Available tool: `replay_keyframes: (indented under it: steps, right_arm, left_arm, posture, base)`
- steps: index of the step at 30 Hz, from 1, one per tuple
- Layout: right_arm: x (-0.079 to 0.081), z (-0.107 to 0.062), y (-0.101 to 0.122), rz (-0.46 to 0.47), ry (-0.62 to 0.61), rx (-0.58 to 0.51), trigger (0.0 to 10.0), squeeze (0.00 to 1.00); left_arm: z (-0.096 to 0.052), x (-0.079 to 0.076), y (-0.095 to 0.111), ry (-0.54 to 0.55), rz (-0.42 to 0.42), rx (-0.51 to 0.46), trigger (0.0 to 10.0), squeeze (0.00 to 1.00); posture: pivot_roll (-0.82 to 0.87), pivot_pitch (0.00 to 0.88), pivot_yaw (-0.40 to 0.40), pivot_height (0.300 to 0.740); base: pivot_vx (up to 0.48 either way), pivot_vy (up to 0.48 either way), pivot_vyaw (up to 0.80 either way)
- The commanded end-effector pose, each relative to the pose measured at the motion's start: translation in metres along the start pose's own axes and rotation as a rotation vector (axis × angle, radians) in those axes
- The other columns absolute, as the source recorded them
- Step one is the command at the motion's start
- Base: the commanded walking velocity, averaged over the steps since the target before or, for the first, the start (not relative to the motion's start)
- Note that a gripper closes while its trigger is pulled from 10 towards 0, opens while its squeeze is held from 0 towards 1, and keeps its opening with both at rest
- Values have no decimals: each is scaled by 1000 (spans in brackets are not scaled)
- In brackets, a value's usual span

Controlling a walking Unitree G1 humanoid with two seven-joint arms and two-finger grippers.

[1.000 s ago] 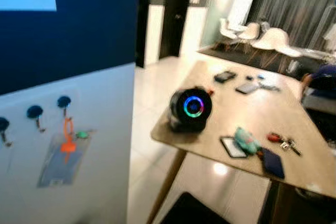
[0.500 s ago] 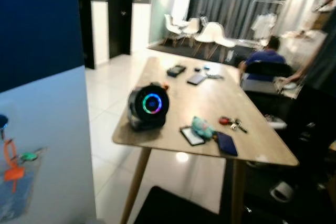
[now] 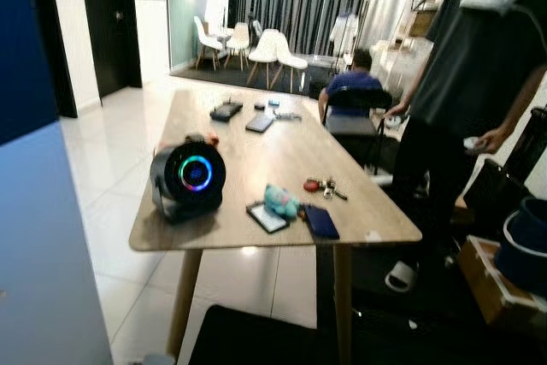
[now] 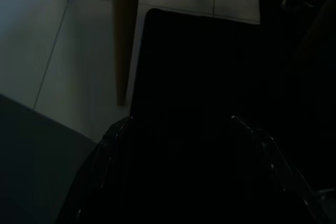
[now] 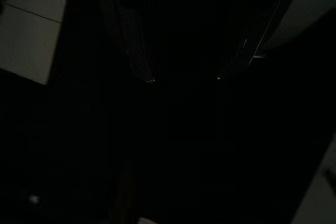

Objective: Hang keys on a hook

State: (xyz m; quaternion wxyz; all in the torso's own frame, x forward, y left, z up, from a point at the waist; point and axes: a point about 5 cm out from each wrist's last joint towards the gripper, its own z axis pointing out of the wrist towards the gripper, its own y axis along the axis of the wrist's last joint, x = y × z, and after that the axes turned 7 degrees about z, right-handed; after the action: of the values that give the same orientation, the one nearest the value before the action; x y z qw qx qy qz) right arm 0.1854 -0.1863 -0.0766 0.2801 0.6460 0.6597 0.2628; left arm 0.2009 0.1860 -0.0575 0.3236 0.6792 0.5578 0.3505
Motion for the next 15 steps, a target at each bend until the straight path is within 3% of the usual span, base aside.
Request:
replay_keyframes:
  steps: [1, 6, 15]
  right_arm:
    - [-3, 0, -1, -6, -5, 10, 10000, 0]
    - [-2, 0, -1, -10, 1, 11, 10000, 0]
    - [0, -2, -5, -15, 6, 14, 10000, 0]
  left_arm:
    - [-1, -4, -2, -11, 22, 2, 10000, 0]
    - [0, -6, 0, -17, 30, -7, 10000, 0]
    - [0, -6, 0, -26, 41, -8, 10000, 0]
  posture:
    - [53, 25, -45, 740]
    - [54, 27, -41, 740]
    - [50, 25, -37, 740]
  base:
    - [0, 0, 0]
    - [0, -184, 0]
    - [0, -444, 0]
